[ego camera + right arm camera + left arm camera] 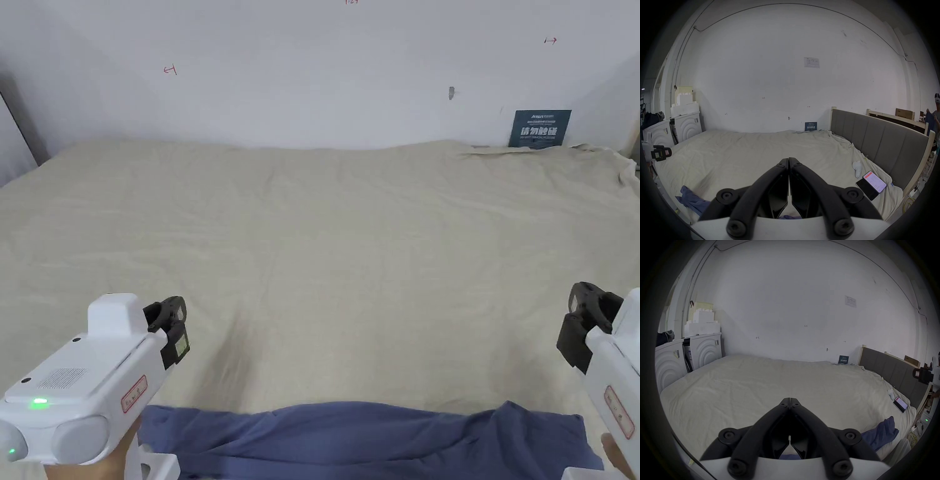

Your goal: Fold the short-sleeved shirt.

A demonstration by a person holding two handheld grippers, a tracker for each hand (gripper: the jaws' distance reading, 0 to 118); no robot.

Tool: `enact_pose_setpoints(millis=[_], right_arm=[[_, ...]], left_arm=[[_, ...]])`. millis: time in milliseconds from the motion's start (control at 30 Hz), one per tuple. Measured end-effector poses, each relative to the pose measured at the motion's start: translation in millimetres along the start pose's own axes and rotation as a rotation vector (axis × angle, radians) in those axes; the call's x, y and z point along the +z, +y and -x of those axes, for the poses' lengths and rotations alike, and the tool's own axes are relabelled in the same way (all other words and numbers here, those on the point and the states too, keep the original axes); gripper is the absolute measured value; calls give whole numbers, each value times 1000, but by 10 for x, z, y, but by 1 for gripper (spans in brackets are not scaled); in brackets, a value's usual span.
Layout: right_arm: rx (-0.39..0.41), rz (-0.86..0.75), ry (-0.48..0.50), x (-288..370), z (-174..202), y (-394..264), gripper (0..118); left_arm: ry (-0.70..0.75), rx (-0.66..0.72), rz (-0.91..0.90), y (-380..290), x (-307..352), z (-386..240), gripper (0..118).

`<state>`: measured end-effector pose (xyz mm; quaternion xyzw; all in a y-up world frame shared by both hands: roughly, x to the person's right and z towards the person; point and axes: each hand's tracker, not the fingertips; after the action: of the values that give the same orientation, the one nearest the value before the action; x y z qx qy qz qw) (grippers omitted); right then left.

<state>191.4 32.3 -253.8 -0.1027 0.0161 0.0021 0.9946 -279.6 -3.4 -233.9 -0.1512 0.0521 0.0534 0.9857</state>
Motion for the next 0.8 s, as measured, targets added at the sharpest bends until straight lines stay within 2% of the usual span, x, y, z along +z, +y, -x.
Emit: enact_pose_setpoints(millis=[167,300,467,533,567,600,633,667,700,733,800], right_arm=[[-2,19,4,-12,-19,-24,0],[6,46,4,-28,-32,-90,0],[18,82,5,-48,-32,-154,0],[18,94,5,-60,-35,-177,0],[18,99,4,-68,-34,-188,0],[20,107,2,-80,-32,-206,0],[22,112,2,-87,-30,-216,0],[26,120,1,-98,-20,-230,0],[29,124,0,-103,-14,-244,0],[32,130,0,-107,-13,-257,0],[30,142,-3,-115,-9,-284,0]], left_arm=[[-55,58,186,-45,-142,262,0],[-116,153,337,-238,-230,572,0],[-154,201,521,-540,-347,968,0],[-182,252,569,-664,-391,1121,21],[-185,292,607,-719,-424,1189,40],[-181,341,649,-795,-482,1277,40],[-164,364,678,-845,-518,1319,48],[-153,377,704,-905,-557,1355,65],[-147,379,716,-954,-586,1385,88],[-152,381,715,-998,-609,1413,97],[-165,387,727,-1048,-599,1343,97]])
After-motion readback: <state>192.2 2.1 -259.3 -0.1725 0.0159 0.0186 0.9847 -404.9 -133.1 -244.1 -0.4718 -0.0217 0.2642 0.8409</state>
